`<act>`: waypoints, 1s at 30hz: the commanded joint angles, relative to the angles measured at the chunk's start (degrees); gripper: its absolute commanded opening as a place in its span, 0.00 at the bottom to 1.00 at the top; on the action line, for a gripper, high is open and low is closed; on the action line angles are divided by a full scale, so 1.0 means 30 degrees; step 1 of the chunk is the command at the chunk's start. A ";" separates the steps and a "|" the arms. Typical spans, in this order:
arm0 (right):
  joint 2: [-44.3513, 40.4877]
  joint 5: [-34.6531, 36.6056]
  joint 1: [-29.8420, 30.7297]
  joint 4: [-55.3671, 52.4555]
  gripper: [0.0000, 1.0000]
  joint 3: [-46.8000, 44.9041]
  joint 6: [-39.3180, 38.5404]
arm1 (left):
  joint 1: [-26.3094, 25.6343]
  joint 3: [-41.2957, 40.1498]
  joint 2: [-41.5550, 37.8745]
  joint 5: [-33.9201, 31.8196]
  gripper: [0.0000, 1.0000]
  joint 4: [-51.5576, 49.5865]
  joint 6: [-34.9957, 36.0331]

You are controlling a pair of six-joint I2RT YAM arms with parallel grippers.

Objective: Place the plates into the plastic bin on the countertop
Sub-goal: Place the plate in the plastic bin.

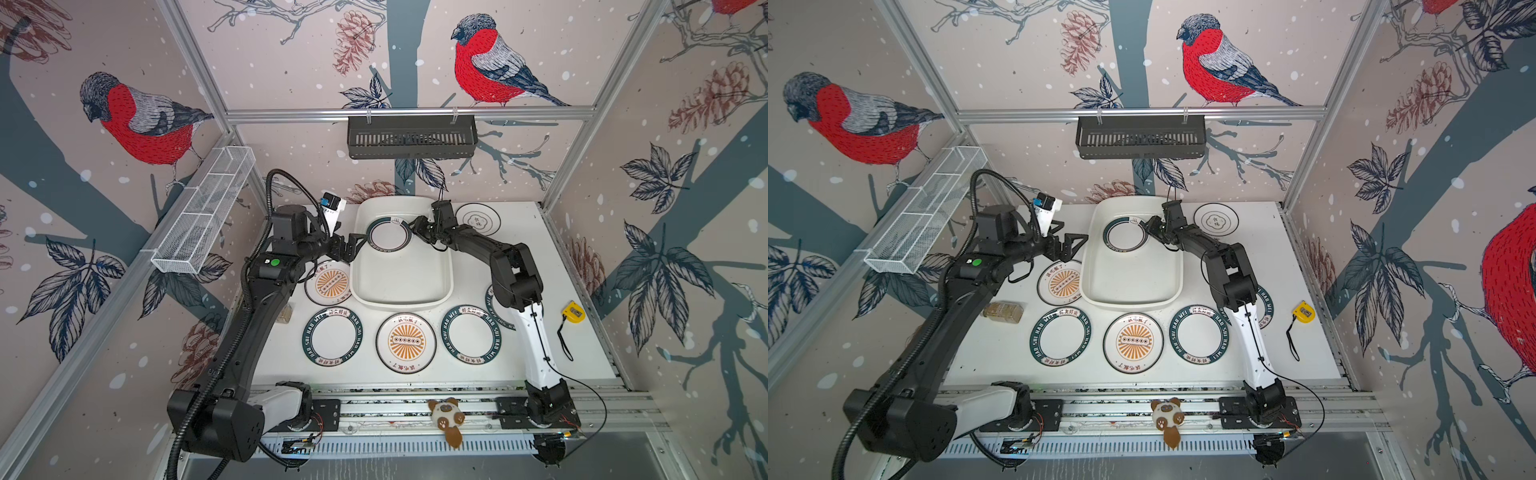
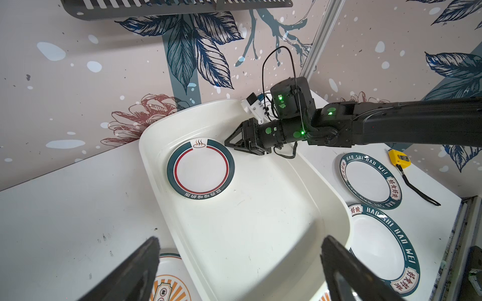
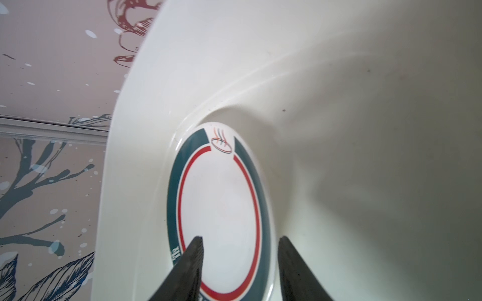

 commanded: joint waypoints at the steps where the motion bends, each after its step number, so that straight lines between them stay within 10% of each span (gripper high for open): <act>1: -0.0814 0.0714 0.0213 -0.0583 0.50 0.0205 -0.0908 | -0.0005 0.0099 -0.0044 0.0430 0.96 0.0241 0.0153; 17: -0.5401 -0.0420 0.0331 0.0403 0.52 -0.3685 -0.1662 | -0.0012 0.0253 0.0348 -0.0020 0.96 -0.0142 0.0894; 30: -1.2492 -0.1416 -0.2293 0.5613 0.52 -1.3497 -0.0579 | -0.0012 0.0128 0.0920 -0.0511 0.96 -0.0348 0.1523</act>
